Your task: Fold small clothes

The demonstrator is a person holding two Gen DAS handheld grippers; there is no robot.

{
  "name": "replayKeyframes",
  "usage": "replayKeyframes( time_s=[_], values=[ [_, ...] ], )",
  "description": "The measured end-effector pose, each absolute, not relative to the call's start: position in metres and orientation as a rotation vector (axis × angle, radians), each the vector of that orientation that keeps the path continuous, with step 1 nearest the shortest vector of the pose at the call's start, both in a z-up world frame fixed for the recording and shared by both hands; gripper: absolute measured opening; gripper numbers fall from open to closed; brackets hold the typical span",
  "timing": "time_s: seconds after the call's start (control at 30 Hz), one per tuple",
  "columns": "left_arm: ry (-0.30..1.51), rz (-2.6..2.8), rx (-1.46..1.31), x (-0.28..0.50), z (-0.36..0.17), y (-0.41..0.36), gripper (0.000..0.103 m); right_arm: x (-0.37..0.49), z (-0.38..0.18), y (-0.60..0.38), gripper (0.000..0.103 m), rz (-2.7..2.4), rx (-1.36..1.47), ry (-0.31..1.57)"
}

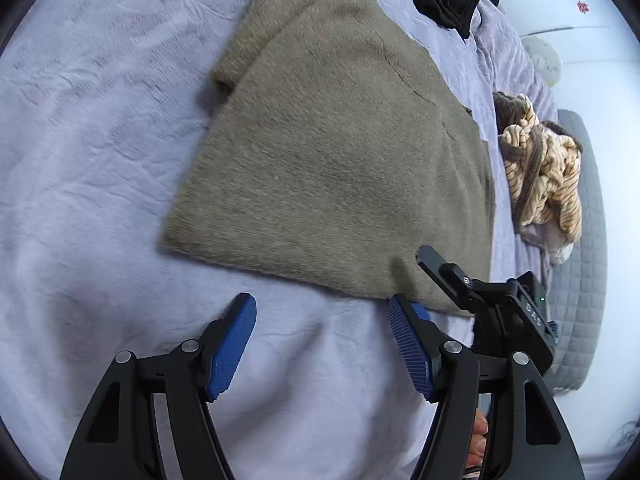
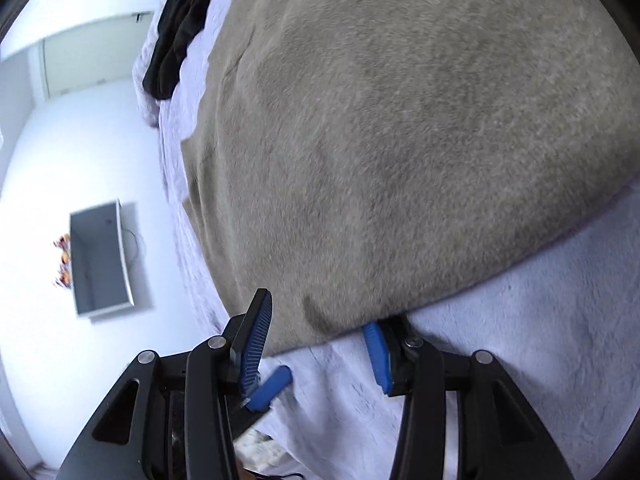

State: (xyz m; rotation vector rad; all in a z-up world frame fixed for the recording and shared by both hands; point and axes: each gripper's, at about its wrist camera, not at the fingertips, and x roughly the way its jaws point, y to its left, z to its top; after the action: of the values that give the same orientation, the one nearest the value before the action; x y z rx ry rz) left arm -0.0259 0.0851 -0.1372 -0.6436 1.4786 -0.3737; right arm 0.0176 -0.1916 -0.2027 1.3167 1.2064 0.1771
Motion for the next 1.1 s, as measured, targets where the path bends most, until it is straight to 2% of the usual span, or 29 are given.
replayKeyframes(
  time_s=[0.03,0.07,0.1,0.17,0.27,0.47,0.6,0.63,0.67,0.7,0.73,0.77,0.87,1.1],
  values=[
    [1.478,-0.376,-0.663,-0.026,-0.140,0.083,0.070,0.019,-0.204,-0.192,0.049,0.179,1.327,1.212],
    [1.477,-0.378,-0.684,-0.025,-0.142,0.080,0.070,0.020,-0.204,-0.193,0.043,0.182,1.331,1.213],
    [1.477,-0.381,-0.713,-0.025,-0.144,0.077,0.070,0.023,-0.204,-0.193,0.027,0.187,1.327,1.214],
    [1.481,-0.385,-0.777,-0.023,-0.150,0.073,0.070,0.026,-0.198,-0.197,0.015,0.212,1.315,1.203],
    [1.456,-0.377,-0.869,-0.017,-0.153,0.068,0.070,0.033,-0.181,-0.199,0.011,0.272,1.284,1.176],
    [1.324,-0.296,-0.963,0.012,-0.144,0.070,0.070,0.044,-0.157,-0.194,0.010,0.332,1.159,1.184],
    [1.272,-0.174,-0.841,0.031,-0.137,0.075,0.069,0.040,-0.163,-0.193,0.010,0.335,1.154,1.210],
    [1.268,-0.145,-0.804,0.034,-0.137,0.078,0.065,0.039,-0.165,-0.193,0.010,0.335,1.149,1.219],
    [1.261,-0.122,-0.769,0.036,-0.136,0.078,0.046,0.041,-0.166,-0.191,0.010,0.336,1.143,1.227],
    [1.266,-0.099,-0.724,0.038,-0.136,0.078,0.035,0.040,-0.168,-0.191,0.010,0.336,1.137,1.238],
    [1.274,-0.085,-0.679,0.039,-0.137,0.076,0.026,0.037,-0.169,-0.192,0.010,0.337,1.130,1.250],
    [1.268,-0.092,-0.656,0.040,-0.136,0.075,0.022,0.035,-0.168,-0.192,0.010,0.341,1.116,1.267],
    [1.220,-0.105,-0.472,0.040,-0.121,0.059,0.018,0.034,-0.161,-0.194,0.014,0.343,1.043,1.318],
    [1.065,-0.150,0.024,0.030,-0.095,0.008,0.018,0.052,-0.102,-0.208,0.015,0.350,0.714,1.351]
  ],
)
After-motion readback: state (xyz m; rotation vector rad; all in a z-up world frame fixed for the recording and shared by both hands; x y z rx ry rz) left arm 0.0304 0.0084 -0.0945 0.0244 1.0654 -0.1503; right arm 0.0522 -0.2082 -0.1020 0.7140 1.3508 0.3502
